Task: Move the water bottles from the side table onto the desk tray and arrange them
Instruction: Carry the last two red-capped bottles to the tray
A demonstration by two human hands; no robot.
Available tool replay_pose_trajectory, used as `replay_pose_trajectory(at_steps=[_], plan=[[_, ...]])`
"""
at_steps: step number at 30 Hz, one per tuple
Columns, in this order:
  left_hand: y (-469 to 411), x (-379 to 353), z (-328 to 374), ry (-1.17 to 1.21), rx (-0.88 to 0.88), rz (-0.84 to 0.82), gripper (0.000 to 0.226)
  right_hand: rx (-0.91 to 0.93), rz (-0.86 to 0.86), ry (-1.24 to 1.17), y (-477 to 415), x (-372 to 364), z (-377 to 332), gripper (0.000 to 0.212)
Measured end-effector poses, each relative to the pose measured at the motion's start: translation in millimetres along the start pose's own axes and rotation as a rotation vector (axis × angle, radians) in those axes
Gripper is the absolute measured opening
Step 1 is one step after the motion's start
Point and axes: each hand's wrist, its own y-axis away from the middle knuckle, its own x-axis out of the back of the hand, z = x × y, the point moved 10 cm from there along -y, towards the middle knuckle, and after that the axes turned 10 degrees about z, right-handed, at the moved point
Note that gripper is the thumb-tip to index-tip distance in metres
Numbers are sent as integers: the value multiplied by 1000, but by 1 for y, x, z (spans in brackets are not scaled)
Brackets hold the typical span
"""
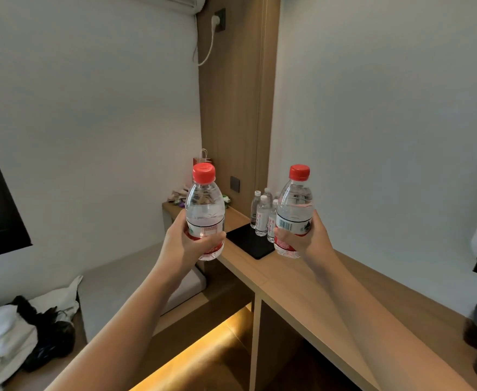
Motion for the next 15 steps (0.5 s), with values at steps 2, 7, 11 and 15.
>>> replay_pose_trajectory(at_steps=[2, 7, 11, 15], plan=[[-23, -14, -13, -3, 8, -2, 71, -19, -6, -13, -20, -3, 20, 98], [-78, -52, -53, -21, 53, -24, 72, -110, 2, -34, -69, -10, 77, 84], [-116, -75, -86, -31, 80, -12, 67, -146, -26, 34, -107, -22, 115, 67], [-140, -90, -122, -15, 114, -20, 63, -197, -23, 64, -129, -32, 154, 67]])
